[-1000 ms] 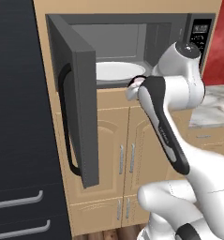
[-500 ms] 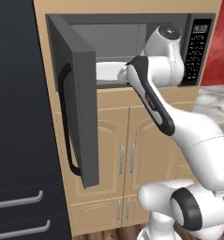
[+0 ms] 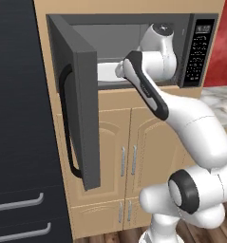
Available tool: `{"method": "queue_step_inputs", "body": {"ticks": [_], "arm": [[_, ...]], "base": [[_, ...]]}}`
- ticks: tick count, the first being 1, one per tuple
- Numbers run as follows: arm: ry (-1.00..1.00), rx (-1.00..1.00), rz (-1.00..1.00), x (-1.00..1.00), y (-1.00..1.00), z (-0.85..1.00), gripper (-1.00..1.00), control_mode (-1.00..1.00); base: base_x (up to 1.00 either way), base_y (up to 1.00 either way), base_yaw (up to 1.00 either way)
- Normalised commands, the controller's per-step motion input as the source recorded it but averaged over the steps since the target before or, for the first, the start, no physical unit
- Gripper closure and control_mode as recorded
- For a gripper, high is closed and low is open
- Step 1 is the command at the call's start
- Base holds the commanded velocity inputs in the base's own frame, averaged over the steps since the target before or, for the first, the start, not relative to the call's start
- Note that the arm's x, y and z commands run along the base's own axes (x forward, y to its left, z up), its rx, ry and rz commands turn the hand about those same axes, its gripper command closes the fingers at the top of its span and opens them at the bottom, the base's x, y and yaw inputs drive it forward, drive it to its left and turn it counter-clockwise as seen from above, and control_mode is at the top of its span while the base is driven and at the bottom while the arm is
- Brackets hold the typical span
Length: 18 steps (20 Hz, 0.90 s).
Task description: Pick the mug from the counter and place it inside the microwave. Then close the microwave.
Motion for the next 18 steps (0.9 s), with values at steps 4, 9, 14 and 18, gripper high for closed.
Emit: {"method": "queue_step_inputs", "body": {"ticks": [4,9,14,18], "arm": [[0.04,-0.01,0.00,0.50,0.00,-0.02,1.00,-1.00],[0.03,-0.03,0.00,0.43,0.02,-0.03,1.00,-1.00],[0.01,-0.04,0.00,0.35,0.12,-0.09,1.00,-1.00],[0.01,-0.03,0.00,0.36,0.12,-0.18,1.00,-1.00]], "base": [[0.00,0.00,0.00],[0.00,0.00,0.00],[0.00,0.00,0.00],[0.00,0.00,0.00]]}}
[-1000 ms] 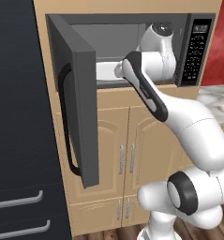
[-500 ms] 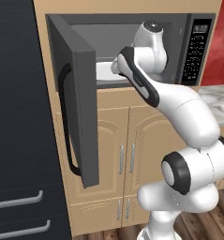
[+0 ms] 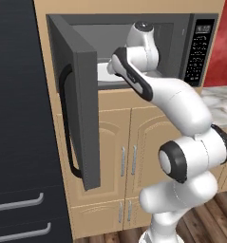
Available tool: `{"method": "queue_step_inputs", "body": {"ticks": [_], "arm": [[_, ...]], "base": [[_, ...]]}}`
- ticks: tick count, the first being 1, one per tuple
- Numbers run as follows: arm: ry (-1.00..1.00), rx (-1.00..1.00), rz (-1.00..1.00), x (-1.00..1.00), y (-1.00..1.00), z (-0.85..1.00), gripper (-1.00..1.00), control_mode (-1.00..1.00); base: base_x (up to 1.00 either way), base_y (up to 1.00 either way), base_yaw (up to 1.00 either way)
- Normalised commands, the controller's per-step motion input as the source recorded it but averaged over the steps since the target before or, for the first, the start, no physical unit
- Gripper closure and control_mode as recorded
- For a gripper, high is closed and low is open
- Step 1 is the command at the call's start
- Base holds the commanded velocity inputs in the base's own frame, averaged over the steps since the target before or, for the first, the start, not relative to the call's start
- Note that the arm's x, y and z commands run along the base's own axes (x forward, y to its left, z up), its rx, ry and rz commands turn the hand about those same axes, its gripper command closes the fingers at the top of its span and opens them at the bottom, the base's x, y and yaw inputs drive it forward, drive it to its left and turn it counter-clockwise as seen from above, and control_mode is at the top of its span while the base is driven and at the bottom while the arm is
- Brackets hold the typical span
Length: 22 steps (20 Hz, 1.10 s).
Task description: Pick the mug from the counter and place it inside the microwave. Then close the microwave.
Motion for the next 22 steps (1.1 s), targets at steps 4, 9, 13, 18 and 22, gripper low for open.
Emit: {"method": "queue_step_inputs", "body": {"ticks": [4,9,13,18,22], "arm": [[0.02,-0.02,0.00,0.36,0.06,-0.09,1.00,-1.00],[0.05,-0.02,0.00,0.43,0.00,-0.04,1.00,-1.00],[0.12,-0.01,0.00,0.34,0.00,0.00,1.00,-1.00],[0.05,0.00,0.00,0.29,0.01,0.00,1.00,-1.00],[0.00,0.00,0.00,0.26,0.01,-0.02,1.00,-1.00]], "base": [[0.00,0.00,0.00],[0.00,0.00,0.00],[0.00,0.00,0.00],[0.00,0.00,0.00],[0.00,0.00,0.00]]}}
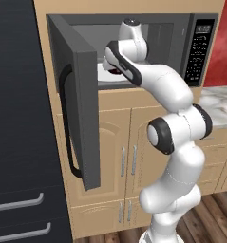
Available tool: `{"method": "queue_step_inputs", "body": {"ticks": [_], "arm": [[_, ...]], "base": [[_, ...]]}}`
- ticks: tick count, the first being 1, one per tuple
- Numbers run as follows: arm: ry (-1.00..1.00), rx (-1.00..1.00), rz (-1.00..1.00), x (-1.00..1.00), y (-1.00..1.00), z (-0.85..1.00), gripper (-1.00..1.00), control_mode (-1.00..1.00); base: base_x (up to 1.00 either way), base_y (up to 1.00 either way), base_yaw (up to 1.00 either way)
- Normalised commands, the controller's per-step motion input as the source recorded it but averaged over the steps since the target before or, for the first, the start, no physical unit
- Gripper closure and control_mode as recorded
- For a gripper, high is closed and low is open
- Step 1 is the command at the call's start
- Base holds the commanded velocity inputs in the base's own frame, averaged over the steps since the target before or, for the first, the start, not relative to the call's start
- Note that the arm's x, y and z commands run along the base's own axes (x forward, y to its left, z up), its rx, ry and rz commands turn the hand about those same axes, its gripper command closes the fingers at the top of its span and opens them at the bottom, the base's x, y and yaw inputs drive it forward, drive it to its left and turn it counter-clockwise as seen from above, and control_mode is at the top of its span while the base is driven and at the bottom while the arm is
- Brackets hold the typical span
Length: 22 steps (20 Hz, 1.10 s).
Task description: Pick the mug from the counter and place it inside the microwave. Then close the microwave.
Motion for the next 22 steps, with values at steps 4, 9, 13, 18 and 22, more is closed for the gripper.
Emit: {"method": "queue_step_inputs", "body": {"ticks": [4,9,13,18,22], "arm": [[0.00,0.00,0.00,0.15,0.04,-0.16,1.00,-1.00],[0.00,-0.01,0.00,0.00,0.05,-0.19,1.00,-1.00],[0.00,-0.01,0.00,0.00,0.00,-0.02,1.00,-1.00],[0.00,0.00,0.00,0.00,0.00,0.00,-1.00,-1.00],[0.00,0.00,0.00,-0.03,0.00,0.00,-1.00,-1.00]], "base": [[0.00,0.00,0.00],[0.00,0.00,0.00],[0.00,0.00,0.00],[0.00,0.00,0.00],[0.00,0.00,0.00]]}}
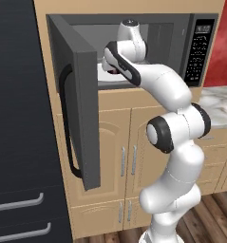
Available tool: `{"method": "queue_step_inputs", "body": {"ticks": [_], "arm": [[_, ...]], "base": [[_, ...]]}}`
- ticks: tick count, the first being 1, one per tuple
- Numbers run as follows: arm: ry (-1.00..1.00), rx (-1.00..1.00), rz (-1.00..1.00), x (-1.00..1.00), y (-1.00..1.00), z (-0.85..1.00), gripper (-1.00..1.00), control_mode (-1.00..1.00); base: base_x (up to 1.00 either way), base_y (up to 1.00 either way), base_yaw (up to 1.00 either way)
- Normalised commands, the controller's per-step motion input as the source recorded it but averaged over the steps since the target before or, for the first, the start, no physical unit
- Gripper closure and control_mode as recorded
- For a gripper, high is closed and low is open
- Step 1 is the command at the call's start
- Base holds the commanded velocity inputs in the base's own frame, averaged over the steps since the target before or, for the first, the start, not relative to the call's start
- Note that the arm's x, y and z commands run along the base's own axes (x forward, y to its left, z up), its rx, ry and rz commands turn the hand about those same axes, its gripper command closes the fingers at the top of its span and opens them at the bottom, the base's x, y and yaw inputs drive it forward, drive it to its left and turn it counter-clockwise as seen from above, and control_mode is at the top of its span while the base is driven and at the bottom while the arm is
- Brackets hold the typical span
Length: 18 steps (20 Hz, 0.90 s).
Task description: Pick the mug from the counter and place it inside the microwave. Then close the microwave.
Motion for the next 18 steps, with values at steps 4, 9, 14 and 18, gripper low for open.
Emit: {"method": "queue_step_inputs", "body": {"ticks": [4,9,14,18], "arm": [[0.00,0.01,0.00,-0.61,-0.24,0.06,-1.00,-1.00],[0.00,0.06,-0.04,-0.99,-0.36,0.01,-1.00,-1.00],[0.00,0.02,-0.04,-1.00,-0.21,0.00,-1.00,-1.00],[0.00,0.00,-0.04,-0.99,-0.14,0.00,-1.00,-1.00]], "base": [[0.00,0.00,0.00],[0.00,0.00,0.00],[0.00,0.00,0.00],[0.00,0.00,0.00]]}}
